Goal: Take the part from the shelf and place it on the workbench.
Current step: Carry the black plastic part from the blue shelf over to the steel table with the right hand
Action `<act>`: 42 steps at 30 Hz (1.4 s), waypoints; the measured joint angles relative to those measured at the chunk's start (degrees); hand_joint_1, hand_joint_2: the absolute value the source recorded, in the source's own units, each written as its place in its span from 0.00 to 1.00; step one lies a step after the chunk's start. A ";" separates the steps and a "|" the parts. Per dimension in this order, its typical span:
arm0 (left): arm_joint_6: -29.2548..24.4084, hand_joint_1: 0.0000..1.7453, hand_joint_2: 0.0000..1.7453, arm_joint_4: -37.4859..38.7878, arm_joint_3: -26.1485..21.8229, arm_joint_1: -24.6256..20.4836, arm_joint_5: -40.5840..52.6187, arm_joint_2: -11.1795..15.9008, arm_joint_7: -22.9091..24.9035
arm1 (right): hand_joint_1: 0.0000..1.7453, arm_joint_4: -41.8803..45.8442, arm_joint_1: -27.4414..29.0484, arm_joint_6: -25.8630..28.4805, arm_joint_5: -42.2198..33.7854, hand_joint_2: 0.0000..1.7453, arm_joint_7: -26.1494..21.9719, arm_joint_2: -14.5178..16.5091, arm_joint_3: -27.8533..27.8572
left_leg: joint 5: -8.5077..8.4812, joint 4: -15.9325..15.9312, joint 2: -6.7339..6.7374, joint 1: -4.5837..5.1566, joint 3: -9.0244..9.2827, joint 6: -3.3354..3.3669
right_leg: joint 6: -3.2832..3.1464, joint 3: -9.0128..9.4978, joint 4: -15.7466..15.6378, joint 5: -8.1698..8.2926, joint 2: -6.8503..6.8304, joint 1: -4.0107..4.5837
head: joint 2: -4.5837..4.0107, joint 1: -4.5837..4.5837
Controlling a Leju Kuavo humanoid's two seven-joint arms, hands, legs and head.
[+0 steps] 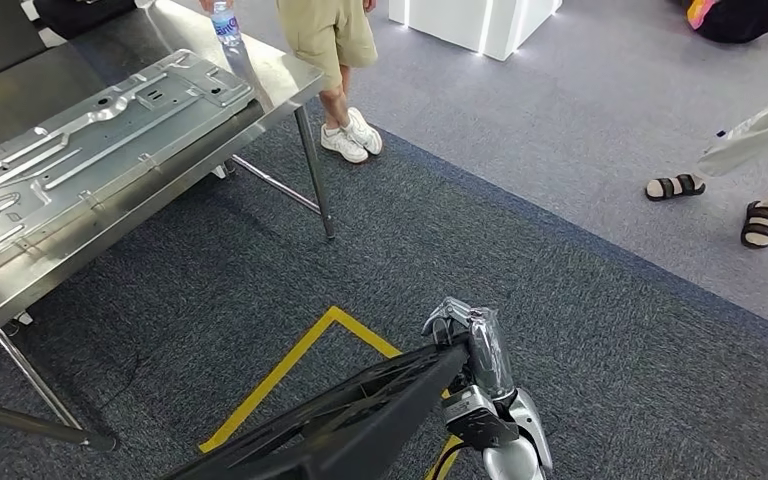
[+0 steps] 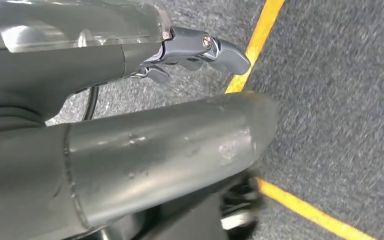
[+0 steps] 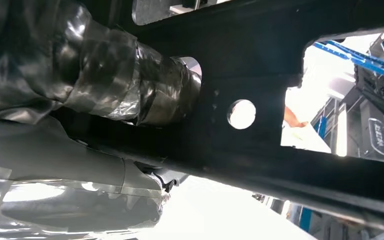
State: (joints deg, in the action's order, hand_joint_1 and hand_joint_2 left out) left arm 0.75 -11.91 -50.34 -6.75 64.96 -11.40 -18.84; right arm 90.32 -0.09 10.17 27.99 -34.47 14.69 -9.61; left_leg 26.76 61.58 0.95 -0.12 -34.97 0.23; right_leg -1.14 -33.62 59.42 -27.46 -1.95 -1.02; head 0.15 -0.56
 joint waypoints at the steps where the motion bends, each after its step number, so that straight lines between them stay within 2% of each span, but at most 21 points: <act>1: -0.04 0.00 0.00 0.00 0.00 -0.10 0.02 0.04 -0.01 | 1.00 0.03 -0.01 0.01 -0.02 0.00 -0.01 0.01 0.03 | -0.67 -2.58 0.46 0.26 1.29 0.32 | 0.24 0.09 -0.03 -0.06 -0.23 0.04 | 0.00 0.01; 4: -0.10 0.00 0.00 0.00 -0.01 -0.11 0.09 0.11 0.01 | 1.00 0.10 -0.02 0.04 -0.08 0.00 -0.04 0.01 0.09 | -0.74 -4.07 0.21 0.54 1.92 0.98 | 1.17 0.30 -0.32 -0.08 -0.97 0.16 | 0.00 0.01; 6: -0.13 0.00 0.00 0.00 -0.03 0.03 0.19 0.11 0.02 | 1.00 0.22 -0.07 0.04 -0.08 0.00 -0.07 -0.02 0.12 | -1.24 -4.98 -0.30 0.21 2.44 1.57 | 1.68 0.25 0.60 -0.96 -0.47 0.17 | 0.00 0.02; 9: -0.16 0.00 0.00 0.00 -0.04 -0.11 0.36 0.08 0.10 | 1.00 0.38 -0.10 0.02 -0.10 0.00 -0.11 -0.08 0.31 | -1.58 -5.57 -0.98 0.00 2.76 2.16 | 1.89 -3.90 9.66 -5.92 1.36 0.13 | 0.00 0.02; 11: -0.18 0.00 0.00 0.00 -0.05 -0.13 0.46 0.09 0.22 | 1.00 0.39 0.01 -0.03 -0.10 0.00 -0.11 -0.14 0.54 | -1.49 -5.37 -1.63 0.10 2.70 2.23 | 1.95 -6.90 15.20 -7.40 1.68 0.13 | 0.00 0.01; 12: -0.21 0.00 0.00 0.00 -0.06 -0.11 0.51 0.10 0.30 | 1.00 0.39 0.04 -0.05 -0.10 0.00 -0.11 -0.16 0.62 | -1.40 -5.20 -2.01 0.13 2.69 2.19 | 1.94 -7.04 15.10 -6.46 1.72 0.13 | 0.00 0.01; 13: -0.26 0.00 0.00 0.00 -0.07 -0.11 0.55 0.10 0.39 | 1.00 0.39 0.03 -0.07 -0.10 0.00 -0.11 -0.19 0.67 | -1.27 -4.97 -2.43 0.13 2.71 2.08 | 1.88 -5.98 12.60 -4.47 1.81 0.12 | 0.00 0.01; 14: -0.33 0.00 0.00 0.00 -0.08 -0.11 0.58 0.10 0.47 | 1.00 0.39 0.00 -0.08 -0.10 0.00 -0.11 -0.20 0.69 | -1.07 -4.67 -2.84 0.11 2.69 1.92 | 1.76 -4.18 8.59 -2.24 2.15 0.07 | 0.00 0.02; 16: -0.50 0.00 0.00 0.00 -0.09 -0.16 0.62 0.11 0.62 | 1.00 0.41 -0.10 -0.09 -0.07 0.00 -0.09 -0.20 0.74 | -0.64 -3.89 -3.52 0.23 2.34 1.46 | 1.48 -1.22 2.08 0.26 3.21 0.02 | 0.00 0.01; 18: -0.63 0.00 0.00 0.00 -0.13 -0.12 0.63 0.12 0.77 | 1.00 0.43 -0.14 -0.10 -0.03 0.00 -0.08 -0.21 0.86 | -0.48 -3.55 -3.94 0.28 1.91 0.94 | 1.08 -0.66 0.55 0.28 3.67 0.18 | 0.00 0.01; 21: -0.70 0.00 0.00 0.00 -0.26 0.01 0.63 0.21 0.90 | 1.00 0.50 -0.18 -0.11 -0.02 0.00 -0.09 -0.15 0.97 | 0.29 -2.71 -3.73 0.12 1.50 0.10 | 0.14 -0.53 0.07 0.58 2.87 0.06 | 0.00 0.00; 23: -0.72 0.00 0.00 0.00 -0.33 -0.06 0.62 0.28 0.91 | 1.00 0.54 -0.20 -0.11 -0.02 0.00 -0.10 -0.07 0.99 | 3.19 2.16 -2.50 -0.02 -0.70 -0.52 | -0.33 -0.38 -0.23 0.67 2.12 -0.13 | 0.00 -0.01; 25: -0.73 0.00 0.00 0.00 -0.36 -0.09 0.63 0.28 0.91 | 1.00 0.54 -0.17 -0.11 -0.02 0.00 -0.10 -0.04 1.06 | 6.57 9.87 -1.59 -0.23 -4.39 -1.04 | -0.51 -0.40 -0.25 0.59 1.36 -0.08 | 0.00 -0.01; 27: -0.73 0.00 0.00 0.00 -0.40 0.03 0.63 0.29 0.92 | 1.00 0.53 -0.15 -0.11 -0.02 0.00 -0.09 -0.04 1.13 | 6.59 12.64 -1.34 -0.34 -5.82 -1.14 | -0.56 -0.33 -0.23 0.49 0.73 0.00 | 0.00 -0.01; 28: -0.73 0.00 0.00 0.00 -0.43 0.07 0.63 0.30 0.92 | 1.00 0.53 -0.16 -0.11 -0.02 0.00 -0.09 -0.04 1.14 | 5.05 10.74 -1.29 -0.34 -4.94 -1.02 | -0.55 -0.24 -0.23 0.44 0.49 0.03 | 0.00 -0.01; 30: -0.73 0.00 0.00 0.00 -0.46 0.02 0.63 0.39 0.93 | 1.00 0.54 -0.20 -0.11 -0.02 0.00 -0.09 -0.04 1.15 | 1.08 2.68 -0.66 -0.13 -0.92 -0.32 | -0.44 0.10 -0.26 0.27 0.02 0.15 | 0.00 0.00; 32: -0.74 0.00 0.00 0.00 -0.49 -0.19 0.63 0.52 0.92 | 1.00 0.54 -0.28 -0.11 -0.02 0.00 -0.10 -0.04 1.16 | -0.58 -3.24 0.15 0.38 1.99 0.46 | -0.05 0.30 -0.32 0.15 -0.46 0.29 | 0.00 0.01; 35: -0.75 0.00 0.00 0.00 -0.52 -0.13 0.62 0.57 0.92 | 1.00 0.55 -0.41 -0.11 -0.01 0.00 -0.10 -0.04 1.19 | -0.76 -4.73 -0.24 0.62 2.61 1.20 | 0.88 0.48 -0.61 0.20 -1.00 0.24 | 0.00 0.01; 37: -0.75 0.00 0.00 0.00 -0.55 0.00 0.62 0.57 0.93 | 1.00 0.57 -0.57 -0.11 0.00 0.00 -0.10 -0.04 1.19 | -1.30 -5.67 -0.70 0.25 3.12 1.77 | 1.40 -0.04 1.08 -1.14 -0.10 0.20 | 0.00 0.02; 40: -0.75 0.00 0.00 0.00 -0.57 -0.15 0.63 0.56 0.93 | 1.00 0.56 -0.58 -0.11 0.01 0.00 -0.09 -0.13 1.23 | -1.51 -6.02 -1.22 0.12 3.31 2.29 | 1.74 -4.75 10.82 -6.14 1.44 0.12 | 0.00 0.02; 42: -0.75 0.00 0.00 0.00 -0.58 -0.14 0.63 0.56 0.93 | 1.00 0.51 -0.44 -0.11 0.01 0.00 -0.09 -0.22 1.26 | -1.40 -5.82 -1.83 0.14 3.30 2.29 | 1.91 -6.91 14.63 -6.57 1.65 0.08 | 0.00 0.02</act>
State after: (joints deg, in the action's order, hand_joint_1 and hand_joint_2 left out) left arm 0.00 -11.91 -50.92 -6.89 65.59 -10.84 -17.90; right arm 90.83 -0.53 10.05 28.00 -34.56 14.46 -8.35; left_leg 25.36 55.76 -0.88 0.02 -31.67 2.52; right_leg 0.77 -40.53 74.05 -34.04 -0.30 -0.94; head 0.15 -0.55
